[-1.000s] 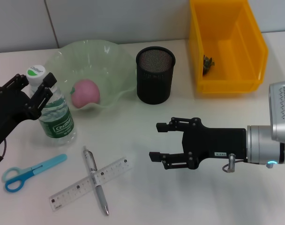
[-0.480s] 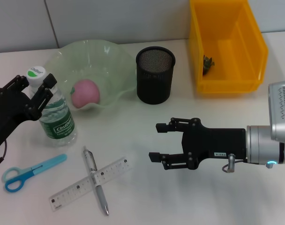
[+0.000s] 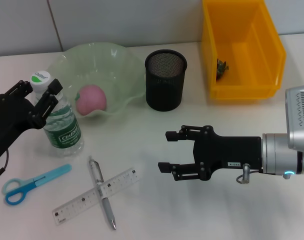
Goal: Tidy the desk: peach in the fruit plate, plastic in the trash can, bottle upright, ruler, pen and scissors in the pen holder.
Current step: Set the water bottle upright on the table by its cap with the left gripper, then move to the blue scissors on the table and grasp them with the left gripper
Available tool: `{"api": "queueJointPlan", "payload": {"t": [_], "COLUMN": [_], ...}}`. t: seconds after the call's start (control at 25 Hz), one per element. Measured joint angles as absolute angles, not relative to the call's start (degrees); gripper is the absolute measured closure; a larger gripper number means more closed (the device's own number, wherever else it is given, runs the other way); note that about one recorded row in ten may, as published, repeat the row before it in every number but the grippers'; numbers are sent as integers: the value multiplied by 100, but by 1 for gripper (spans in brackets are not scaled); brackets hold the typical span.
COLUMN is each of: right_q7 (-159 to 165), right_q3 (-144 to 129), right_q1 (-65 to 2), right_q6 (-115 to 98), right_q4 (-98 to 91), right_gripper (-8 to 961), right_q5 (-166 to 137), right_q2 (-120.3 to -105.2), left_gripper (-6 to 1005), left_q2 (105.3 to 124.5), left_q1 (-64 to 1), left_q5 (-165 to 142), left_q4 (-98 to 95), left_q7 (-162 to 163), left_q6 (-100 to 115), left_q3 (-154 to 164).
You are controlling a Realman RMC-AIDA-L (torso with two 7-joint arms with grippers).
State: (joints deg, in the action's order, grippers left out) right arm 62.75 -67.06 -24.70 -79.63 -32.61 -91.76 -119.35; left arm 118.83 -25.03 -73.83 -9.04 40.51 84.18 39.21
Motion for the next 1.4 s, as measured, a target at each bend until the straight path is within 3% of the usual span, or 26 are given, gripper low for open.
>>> {"api": "queueJointPlan", "payload": {"t": [0.72, 0.92, 1.4], "right_q7": [6275, 6280, 6331], "right_q3": [-6706, -6706, -6688], "right_q1": [-2496, -2496, -2496], "right_q6": [-7963, -7962, -7979], "right_q4": [-3260, -3261, -3260], "right_gripper": [177, 177, 178], "right_q5": [-9176, -9175, -9142], "right_q2": [-11935, -11935, -11935], "left_gripper": [426, 218, 184], "left_q2": [11882, 11879, 11846], "left_q1": [-2539, -2520, -2366], "left_q5": [-7418, -7418, -7428], "left_q4": [-930, -944, -980], "left_q7": [4052, 4052, 4279], "left_q6": [8464, 8505, 9035], "left_q3": [3956, 3963, 4043]}}
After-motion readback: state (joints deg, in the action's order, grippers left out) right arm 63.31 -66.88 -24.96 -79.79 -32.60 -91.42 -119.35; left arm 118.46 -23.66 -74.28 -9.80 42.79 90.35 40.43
